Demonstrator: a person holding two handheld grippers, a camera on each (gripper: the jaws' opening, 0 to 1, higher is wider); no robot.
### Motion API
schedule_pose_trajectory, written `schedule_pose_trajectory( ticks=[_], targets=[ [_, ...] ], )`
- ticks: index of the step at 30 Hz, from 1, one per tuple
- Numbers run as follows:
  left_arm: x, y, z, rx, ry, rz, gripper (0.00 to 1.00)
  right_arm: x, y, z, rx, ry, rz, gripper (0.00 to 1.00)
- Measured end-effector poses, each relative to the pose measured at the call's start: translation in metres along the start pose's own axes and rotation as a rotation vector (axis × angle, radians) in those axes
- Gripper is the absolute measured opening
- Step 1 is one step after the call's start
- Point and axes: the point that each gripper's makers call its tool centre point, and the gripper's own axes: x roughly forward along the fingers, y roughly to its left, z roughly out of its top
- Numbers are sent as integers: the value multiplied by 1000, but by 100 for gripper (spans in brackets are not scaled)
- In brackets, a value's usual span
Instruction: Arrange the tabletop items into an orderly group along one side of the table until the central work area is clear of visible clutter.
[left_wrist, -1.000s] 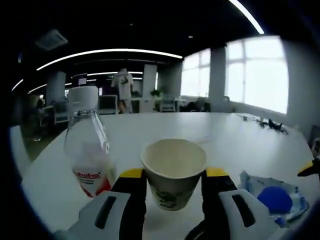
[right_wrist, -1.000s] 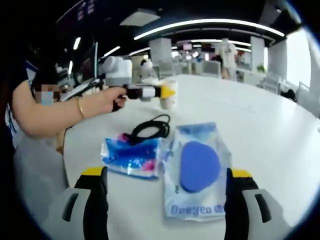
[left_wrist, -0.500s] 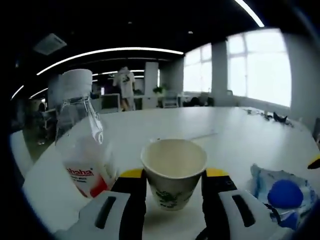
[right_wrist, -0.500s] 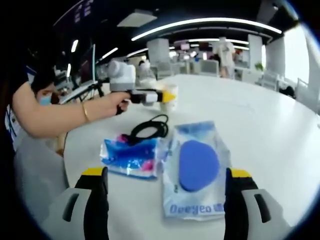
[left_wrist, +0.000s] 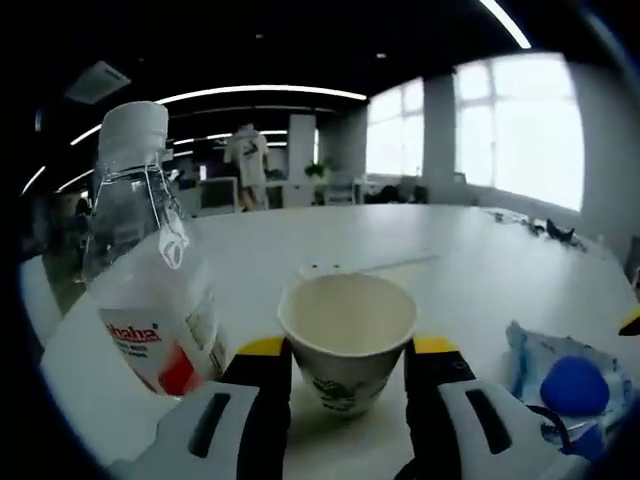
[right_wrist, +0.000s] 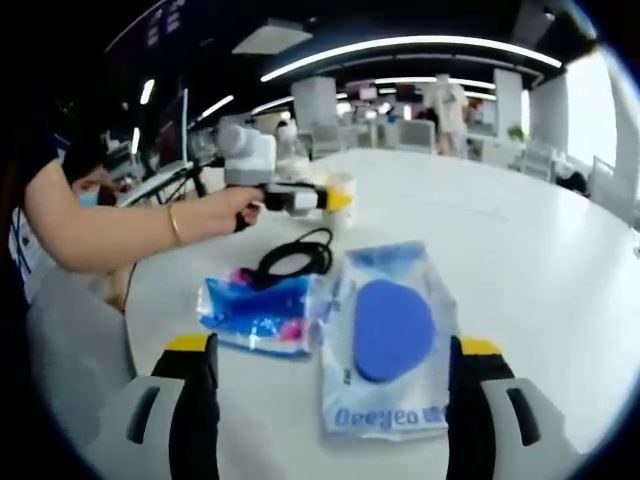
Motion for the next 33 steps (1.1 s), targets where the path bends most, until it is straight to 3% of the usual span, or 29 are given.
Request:
schedule_pose_trajectory(
  ticks=[7, 13, 24, 33],
  targets=[
    [-2, 0, -7, 17, 35, -19, 44, 0, 3, 2, 4, -5, 13, 92],
    [-9, -3, -1, -4, 27, -32, 56, -1, 6, 11, 8, -38, 18, 93],
    [-30, -20, 2, -16, 33, -85, 69, -5, 4, 21, 26, -79, -5, 93],
    [-50, -33, -4, 33, 66, -140, 84, -11, 1, 27, 77, -107, -19, 95]
  ],
)
